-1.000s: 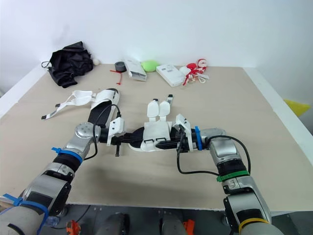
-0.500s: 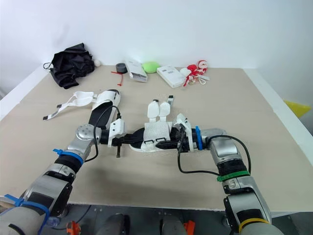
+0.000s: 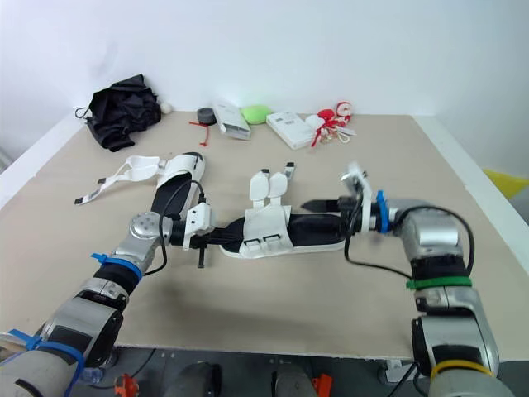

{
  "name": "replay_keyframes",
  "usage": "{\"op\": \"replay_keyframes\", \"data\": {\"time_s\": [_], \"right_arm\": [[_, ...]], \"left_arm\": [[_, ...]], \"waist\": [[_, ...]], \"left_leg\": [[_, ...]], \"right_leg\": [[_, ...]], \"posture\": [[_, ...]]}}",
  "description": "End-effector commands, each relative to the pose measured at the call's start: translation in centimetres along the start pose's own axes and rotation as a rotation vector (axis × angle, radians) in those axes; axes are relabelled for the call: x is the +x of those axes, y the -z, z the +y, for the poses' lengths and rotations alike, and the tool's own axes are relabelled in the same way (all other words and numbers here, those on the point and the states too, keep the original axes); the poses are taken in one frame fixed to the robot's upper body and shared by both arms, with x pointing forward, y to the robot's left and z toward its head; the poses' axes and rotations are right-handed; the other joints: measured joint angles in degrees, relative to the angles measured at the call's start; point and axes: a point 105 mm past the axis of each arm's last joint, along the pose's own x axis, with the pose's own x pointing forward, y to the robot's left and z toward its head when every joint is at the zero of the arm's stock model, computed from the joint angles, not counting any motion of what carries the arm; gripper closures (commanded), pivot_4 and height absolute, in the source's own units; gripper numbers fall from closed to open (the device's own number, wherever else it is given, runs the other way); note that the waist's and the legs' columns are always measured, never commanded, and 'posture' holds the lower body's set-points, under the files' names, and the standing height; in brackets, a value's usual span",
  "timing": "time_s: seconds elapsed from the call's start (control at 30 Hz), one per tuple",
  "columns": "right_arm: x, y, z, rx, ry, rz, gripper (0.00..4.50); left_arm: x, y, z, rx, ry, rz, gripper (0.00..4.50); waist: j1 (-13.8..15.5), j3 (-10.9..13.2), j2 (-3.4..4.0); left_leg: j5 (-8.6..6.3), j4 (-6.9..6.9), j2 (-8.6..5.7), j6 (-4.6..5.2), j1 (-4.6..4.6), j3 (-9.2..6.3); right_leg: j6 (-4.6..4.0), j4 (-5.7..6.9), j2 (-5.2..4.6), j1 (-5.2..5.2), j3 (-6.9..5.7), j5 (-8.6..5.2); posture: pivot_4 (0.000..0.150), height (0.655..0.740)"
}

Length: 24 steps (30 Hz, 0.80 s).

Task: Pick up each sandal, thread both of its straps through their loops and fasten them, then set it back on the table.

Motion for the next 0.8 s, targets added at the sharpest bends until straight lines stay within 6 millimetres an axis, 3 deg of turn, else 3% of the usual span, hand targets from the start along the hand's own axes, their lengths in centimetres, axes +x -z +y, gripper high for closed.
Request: {"op": "replay_keyframes", "data": {"time_s": [0.03, 0.3, 0.5, 0.8], "right_arm": [[-0.1, -3.1, -1.4, 0.005, 0.063, -0.07, 0.02], [3.6, -2.2, -4.2, 0.187, 0.163, 0.032, 0.02], [5.5, -1.6, -4.2, 0.219, 0.14, 0.049, 0.02], [9.1, -2.7, -3.7, 0.237, 0.121, -0.063, 0.02]], "left_arm": [[0.0, 7.5, -6.5, -0.191, 0.229, 0.291, 4.5], [0.3, 7.3, -6.2, -0.187, 0.222, 0.288, 4.5], [0.3, 7.3, -6.4, -0.19, 0.217, 0.279, 4.5], [0.4, 7.3, -6.5, -0.194, 0.209, 0.269, 4.5]], "waist": [[-0.1, 0.0, 0.07], [0.0, -0.1, 0.18], [0.0, -0.2, 0.22], [-0.1, -0.2, 0.23]], "left_leg": [[0.0, -0.02, 0.0, 0.01, 0.03, -0.03], [-0.06, -0.12, -0.04, 0.05, 0.21, -0.11], [-0.06, -0.12, -0.13, 0.06, 0.19, -0.14], [-0.06, -0.13, -0.14, 0.06, 0.18, -0.23]], "right_leg": [[-0.01, 0.0, 0.01, 0.01, -0.01, -0.01], [-0.06, 0.0, -0.02, 0.01, -0.08, -0.18], [0.02, 0.0, -0.11, 0.04, -0.08, -0.22], [0.02, 0.0, -0.1, 0.08, -0.13, -0.22]], "posture": [[0.15, 0.74], [0.15, 0.74], [0.15, 0.74], [0.15, 0.74]]}}
